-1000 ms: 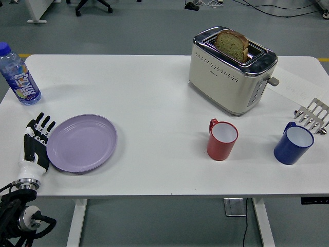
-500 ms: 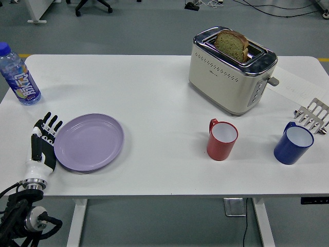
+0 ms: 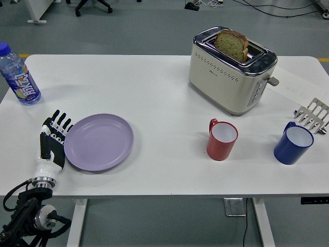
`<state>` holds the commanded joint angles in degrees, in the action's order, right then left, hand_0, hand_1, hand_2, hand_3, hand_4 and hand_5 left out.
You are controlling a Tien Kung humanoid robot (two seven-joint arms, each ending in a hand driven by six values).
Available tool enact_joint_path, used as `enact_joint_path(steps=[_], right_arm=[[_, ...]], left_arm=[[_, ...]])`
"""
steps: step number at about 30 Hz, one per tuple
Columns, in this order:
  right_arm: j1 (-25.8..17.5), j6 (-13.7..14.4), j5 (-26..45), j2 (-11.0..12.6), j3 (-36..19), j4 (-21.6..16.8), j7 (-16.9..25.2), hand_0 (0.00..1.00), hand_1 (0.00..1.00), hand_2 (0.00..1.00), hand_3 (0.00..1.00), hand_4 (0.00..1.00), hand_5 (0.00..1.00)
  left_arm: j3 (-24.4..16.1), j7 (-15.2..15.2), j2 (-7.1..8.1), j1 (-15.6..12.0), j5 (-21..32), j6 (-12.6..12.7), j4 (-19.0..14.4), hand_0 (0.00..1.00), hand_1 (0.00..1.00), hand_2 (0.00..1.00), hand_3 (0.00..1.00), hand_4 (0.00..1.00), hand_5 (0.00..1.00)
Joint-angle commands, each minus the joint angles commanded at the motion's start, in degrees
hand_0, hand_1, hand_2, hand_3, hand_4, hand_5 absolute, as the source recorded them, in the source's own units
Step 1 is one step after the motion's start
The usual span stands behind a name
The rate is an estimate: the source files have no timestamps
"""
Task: Push plate across desktop
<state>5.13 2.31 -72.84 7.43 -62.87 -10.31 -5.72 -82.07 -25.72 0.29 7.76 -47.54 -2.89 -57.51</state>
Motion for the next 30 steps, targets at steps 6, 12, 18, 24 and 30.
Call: enact_joint_path(steps=[6, 12, 18, 24, 30], right_arm=[[0.15, -0.04, -0.08, 0.1, 0.06, 0.0, 0.05, 0.626, 0.562, 0.658, 0.612, 0.164, 0.318], [0.19, -0.04, -0.07, 0.16, 0.12, 0.0, 0.07, 0.626, 0.559, 0.658, 0.612, 0.164, 0.318], [0.25, -0.06, -0.21, 0.18, 0.08, 0.0, 0.07, 0.626, 0.558, 0.658, 0.612, 0.164, 0.318], [0.42, -0.09, -0.03, 0.21, 0.31, 0.0, 0.1, 0.624, 0.558, 0.658, 0.612, 0.164, 0.318], [0.47, -0.15, -0.22, 0.23, 0.31, 0.0, 0.07, 0.626, 0.558, 0.658, 0.612, 0.165, 0.321]], left_arm=[[1.67, -0.15, -0.29, 0.56, 0.4, 0.09, 0.23, 0.889, 0.908, 0.944, 0.926, 0.505, 0.998], [3.59, -0.41, -0.29, 0.96, 0.9, 0.24, 0.45, 0.889, 0.908, 0.944, 0.925, 0.498, 0.998], [4.96, -0.77, -0.29, 1.57, 1.21, 0.53, 0.42, 0.888, 0.907, 0.944, 0.925, 0.497, 0.998], [6.25, -1.19, -0.29, 1.93, 1.66, 0.88, 0.23, 0.888, 0.907, 0.944, 0.927, 0.495, 0.998], [8.44, -1.37, -0.29, 1.85, 2.19, 1.07, 0.08, 0.889, 0.907, 0.945, 0.926, 0.494, 0.998]])
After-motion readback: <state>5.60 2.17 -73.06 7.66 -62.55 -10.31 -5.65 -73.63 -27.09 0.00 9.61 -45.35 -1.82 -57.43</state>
